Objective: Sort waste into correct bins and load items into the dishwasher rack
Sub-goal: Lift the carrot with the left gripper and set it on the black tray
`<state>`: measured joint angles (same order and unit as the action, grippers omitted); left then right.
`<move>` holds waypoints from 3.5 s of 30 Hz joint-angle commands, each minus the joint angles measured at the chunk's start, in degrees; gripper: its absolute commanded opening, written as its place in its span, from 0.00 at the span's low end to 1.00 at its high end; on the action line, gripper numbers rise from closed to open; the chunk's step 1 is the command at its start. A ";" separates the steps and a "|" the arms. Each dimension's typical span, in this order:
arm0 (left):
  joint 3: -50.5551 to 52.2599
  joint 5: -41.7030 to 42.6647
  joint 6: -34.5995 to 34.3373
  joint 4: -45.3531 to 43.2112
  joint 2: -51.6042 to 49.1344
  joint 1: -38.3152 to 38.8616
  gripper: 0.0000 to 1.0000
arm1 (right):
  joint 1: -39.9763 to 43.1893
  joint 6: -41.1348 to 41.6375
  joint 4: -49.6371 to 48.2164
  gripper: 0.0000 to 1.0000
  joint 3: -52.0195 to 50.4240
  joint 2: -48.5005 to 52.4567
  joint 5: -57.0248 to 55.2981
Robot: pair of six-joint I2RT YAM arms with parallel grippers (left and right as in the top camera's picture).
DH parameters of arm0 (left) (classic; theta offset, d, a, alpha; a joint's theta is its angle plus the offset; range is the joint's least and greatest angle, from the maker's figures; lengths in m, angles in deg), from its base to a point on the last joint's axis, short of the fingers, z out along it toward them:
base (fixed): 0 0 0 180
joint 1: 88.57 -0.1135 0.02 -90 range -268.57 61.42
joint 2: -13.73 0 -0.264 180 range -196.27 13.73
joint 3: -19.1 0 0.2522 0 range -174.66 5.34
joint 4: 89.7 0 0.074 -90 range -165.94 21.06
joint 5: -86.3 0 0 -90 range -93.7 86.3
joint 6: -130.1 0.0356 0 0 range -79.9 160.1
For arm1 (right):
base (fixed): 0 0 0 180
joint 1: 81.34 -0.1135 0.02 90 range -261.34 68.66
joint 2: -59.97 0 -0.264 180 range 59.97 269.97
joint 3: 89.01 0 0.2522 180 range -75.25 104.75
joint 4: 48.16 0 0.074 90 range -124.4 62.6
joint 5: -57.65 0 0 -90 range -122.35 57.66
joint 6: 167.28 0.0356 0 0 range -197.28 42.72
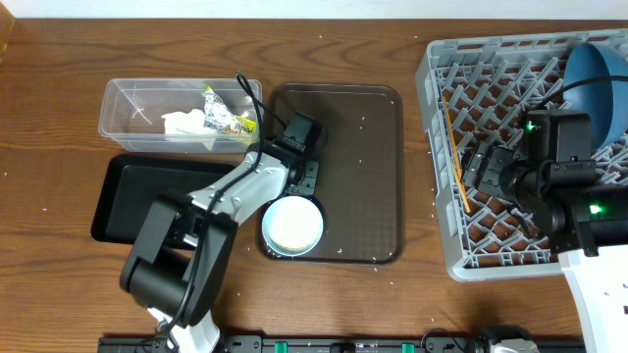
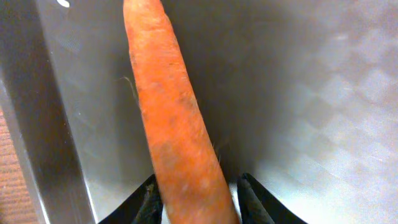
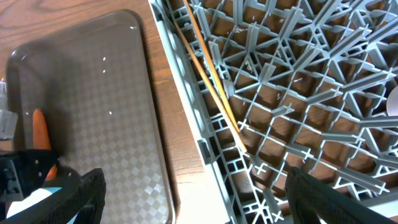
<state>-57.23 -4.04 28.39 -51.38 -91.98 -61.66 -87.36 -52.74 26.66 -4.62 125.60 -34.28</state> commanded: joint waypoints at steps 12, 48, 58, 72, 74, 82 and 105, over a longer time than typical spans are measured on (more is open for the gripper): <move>0.17 -8.72 -4.94 3.48 22.34 -1.03 0.39 | 0.37 -0.59 0.07 0.86 0.07 -0.02 0.02; 0.50 -1.36 -3.21 -0.70 -3.45 -3.32 0.47 | 0.37 -0.57 -0.44 0.86 0.07 0.11 0.04; 0.39 -1.36 -3.17 0.68 3.85 -3.32 0.27 | 0.37 -0.57 -0.44 0.86 0.07 0.13 0.04; 0.42 -5.99 -8.90 9.90 25.18 -6.71 0.26 | 0.37 -0.57 -0.83 0.86 0.07 0.13 0.04; 0.42 -6.97 -11.32 12.96 26.21 -8.90 0.26 | 0.37 -0.57 -0.81 0.86 0.07 0.13 0.04; 3.10 -8.92 -26.38 17.73 25.42 -21.22 0.26 | 0.37 -0.57 -0.81 0.86 0.07 0.13 0.07; 8.85 10.40 -14.36 12.46 31.41 -22.32 0.68 | 0.37 -0.59 -0.44 0.86 0.07 0.13 0.02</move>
<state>-46.02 1.58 4.64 -39.60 -64.98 -87.27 -87.36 -52.74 26.22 -4.62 125.60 -34.28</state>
